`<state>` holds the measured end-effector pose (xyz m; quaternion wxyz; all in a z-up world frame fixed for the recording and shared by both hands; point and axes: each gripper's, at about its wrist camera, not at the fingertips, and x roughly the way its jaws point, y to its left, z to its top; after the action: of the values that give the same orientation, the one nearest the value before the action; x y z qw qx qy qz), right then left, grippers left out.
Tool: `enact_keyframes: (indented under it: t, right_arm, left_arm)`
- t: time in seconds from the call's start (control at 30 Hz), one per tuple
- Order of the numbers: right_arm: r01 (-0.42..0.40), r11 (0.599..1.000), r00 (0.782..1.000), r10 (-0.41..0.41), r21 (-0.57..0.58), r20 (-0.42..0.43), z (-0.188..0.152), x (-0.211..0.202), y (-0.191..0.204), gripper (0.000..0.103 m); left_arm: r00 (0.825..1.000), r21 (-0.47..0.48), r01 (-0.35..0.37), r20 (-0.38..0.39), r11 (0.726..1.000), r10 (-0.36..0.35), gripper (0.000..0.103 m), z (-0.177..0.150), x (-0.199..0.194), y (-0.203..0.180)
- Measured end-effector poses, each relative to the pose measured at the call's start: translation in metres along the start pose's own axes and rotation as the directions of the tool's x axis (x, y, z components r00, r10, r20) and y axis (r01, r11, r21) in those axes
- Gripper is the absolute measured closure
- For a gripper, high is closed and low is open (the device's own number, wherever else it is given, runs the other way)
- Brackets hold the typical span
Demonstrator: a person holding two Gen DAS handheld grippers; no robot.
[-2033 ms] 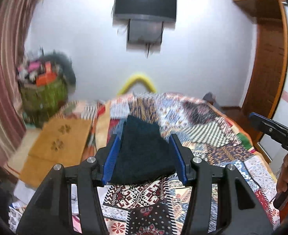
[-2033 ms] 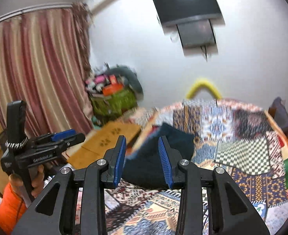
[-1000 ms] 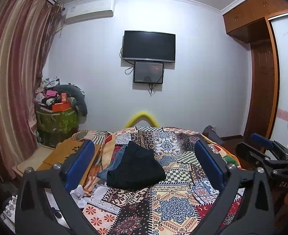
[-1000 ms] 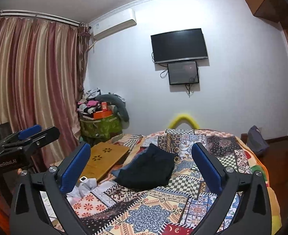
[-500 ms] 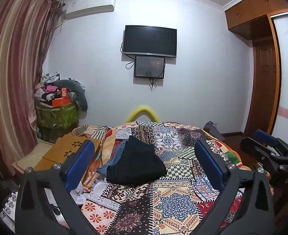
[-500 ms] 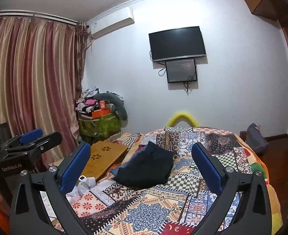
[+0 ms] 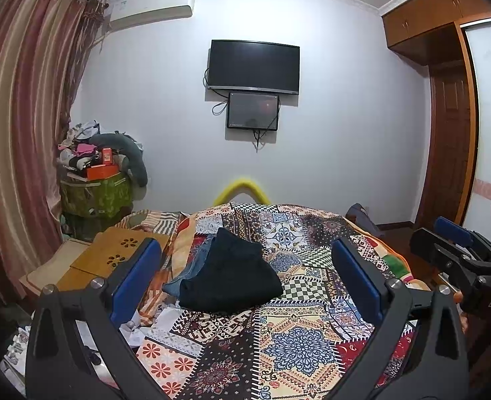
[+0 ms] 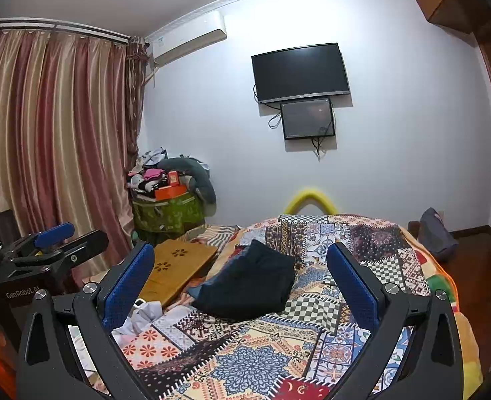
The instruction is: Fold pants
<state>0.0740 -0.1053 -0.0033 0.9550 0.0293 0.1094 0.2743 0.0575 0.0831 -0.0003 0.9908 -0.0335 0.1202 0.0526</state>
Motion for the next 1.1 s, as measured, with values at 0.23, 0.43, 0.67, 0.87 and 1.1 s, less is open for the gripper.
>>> enact_keyframes:
  t: [0.23, 0.43, 0.67, 0.87, 1.1]
  right_arm:
    - [0.004, 1.0, 1.0, -0.004, 0.003, 0.002, 0.0, -0.001, -0.0007, 0.001]
    - [0.004, 1.0, 1.0, -0.004, 0.003, -0.002, 0.0004, -0.0011, -0.0015, 0.001]
    - [0.004, 1.0, 1.0, -0.004, 0.004, -0.003, 0.0009, -0.0018, -0.0007, 0.001]
    - [0.006, 1.0, 1.0, -0.006, 0.009, -0.004, 0.0008, -0.0033, -0.0003, 0.001]
    - [0.007, 1.0, 1.0, -0.007, 0.01, -0.005, 0.0009, -0.0038, -0.001, 0.001]
  left_arm:
    - [1.0, 0.003, 0.0, 0.002, 1.0, 0.0, 0.0, 0.0013, -0.0006, 0.0006]
    - [1.0, 0.003, 0.005, 0.0, 1.0, -0.005, 0.0, 0.0016, -0.0009, 0.0009]
    - [1.0, 0.006, 0.007, 0.002, 1.0, -0.007, 0.0, 0.0005, -0.0021, 0.0019]
    - [1.0, 0.005, 0.012, 0.002, 1.0, -0.012, 0.0, 0.001, -0.0031, 0.0028]
    - [0.999, 0.003, 0.032, -0.009, 0.999, -0.032, 0.0, 0.0008, -0.0037, 0.005]
